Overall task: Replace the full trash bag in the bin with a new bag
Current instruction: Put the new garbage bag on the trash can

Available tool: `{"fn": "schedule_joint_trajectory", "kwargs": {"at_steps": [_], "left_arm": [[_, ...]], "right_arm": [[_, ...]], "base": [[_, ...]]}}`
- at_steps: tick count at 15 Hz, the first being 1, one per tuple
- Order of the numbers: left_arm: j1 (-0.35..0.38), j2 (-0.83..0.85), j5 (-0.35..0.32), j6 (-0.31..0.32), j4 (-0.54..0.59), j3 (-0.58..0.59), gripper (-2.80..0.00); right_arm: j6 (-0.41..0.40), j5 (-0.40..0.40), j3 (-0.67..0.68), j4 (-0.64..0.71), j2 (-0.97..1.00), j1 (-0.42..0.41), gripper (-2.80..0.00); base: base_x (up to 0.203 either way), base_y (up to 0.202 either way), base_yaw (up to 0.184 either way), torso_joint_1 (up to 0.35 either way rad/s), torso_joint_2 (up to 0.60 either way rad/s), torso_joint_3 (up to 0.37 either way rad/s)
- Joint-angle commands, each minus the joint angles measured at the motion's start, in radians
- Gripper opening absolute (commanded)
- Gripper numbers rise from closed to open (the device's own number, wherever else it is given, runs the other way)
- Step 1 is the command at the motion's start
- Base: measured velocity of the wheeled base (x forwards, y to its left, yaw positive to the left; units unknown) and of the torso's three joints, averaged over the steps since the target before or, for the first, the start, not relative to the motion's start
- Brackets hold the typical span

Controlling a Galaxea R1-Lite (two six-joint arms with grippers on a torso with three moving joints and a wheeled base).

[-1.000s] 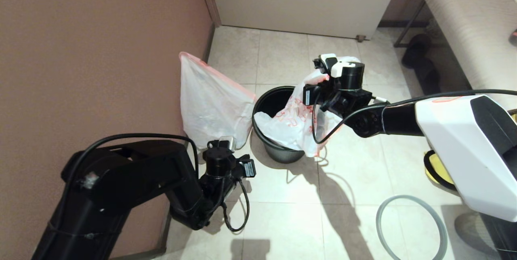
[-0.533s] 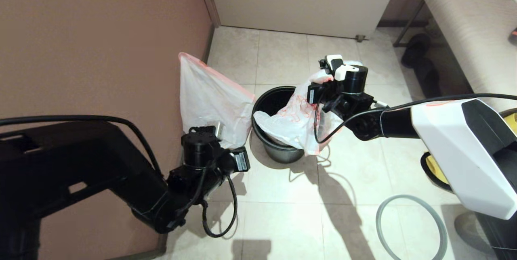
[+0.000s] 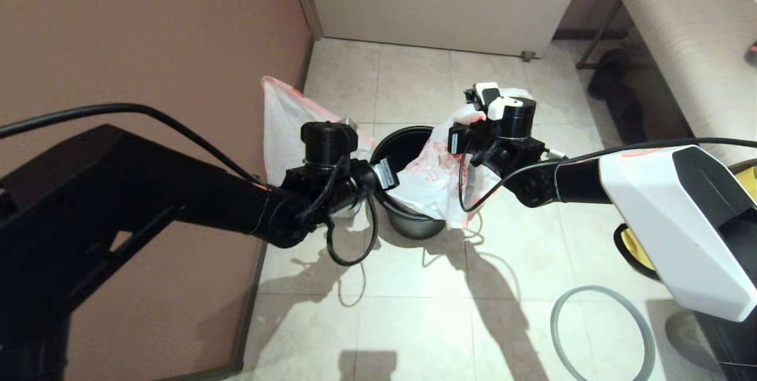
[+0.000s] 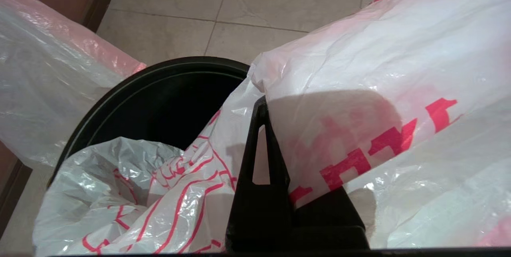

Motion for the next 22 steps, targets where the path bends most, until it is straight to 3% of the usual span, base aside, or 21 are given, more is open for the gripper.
{"fn": "schedule_joint_trajectory", "kwargs": {"at_steps": [1,4,7,8,9,12,17,22], "left_arm": [[-0.002,0.113,-0.001,-0.008,0.136,-0.155,-2.8],[-0.003,0.232,-0.032,-0.036,0.45,-0.388,-2.8],[0.005,0.313,-0.085,-0.069,0.657,-0.558,-2.8],[0.006,0.342,-0.085,-0.071,0.665,-0.586,-2.8],[0.007,0.374,-0.084,-0.07,0.626,-0.602,-2.8],[0.024,0.471,-0.045,-0.068,0.283,-0.609,-2.8],[0.063,0.575,-0.014,-0.069,0.07,-0.61,-2.8],[0.012,0.441,0.072,-0.075,0.131,-0.516,-2.8]], "right_arm": [[0.0,0.0,0.0,-0.005,0.0,-0.003,-2.8],[0.004,0.001,0.0,-0.005,0.006,-0.02,-2.8],[0.004,0.003,0.0,-0.006,0.008,-0.029,-2.8],[0.005,0.006,0.0,-0.006,0.007,-0.03,-2.8],[0.006,0.008,0.0,-0.008,0.003,-0.029,-2.8],[0.007,0.009,0.015,-0.025,-0.001,-0.021,-2.8],[0.04,0.02,0.028,-0.011,0.02,0.014,-2.8],[0.04,0.021,0.015,-0.018,0.037,0.022,-2.8]], "base": [[0.0,0.0,0.0,0.0,0.0,0.0],[0.0,0.0,0.0,0.0,0.0,0.0],[0.0,0.0,0.0,0.0,0.0,0.0],[0.0,0.0,0.0,0.0,0.0,0.0],[0.0,0.0,0.0,0.0,0.0,0.0],[0.0,0.0,0.0,0.0,0.0,0.0],[0.0,0.0,0.0,0.0,0.0,0.0],[0.0,0.0,0.0,0.0,0.0,0.0]]}}
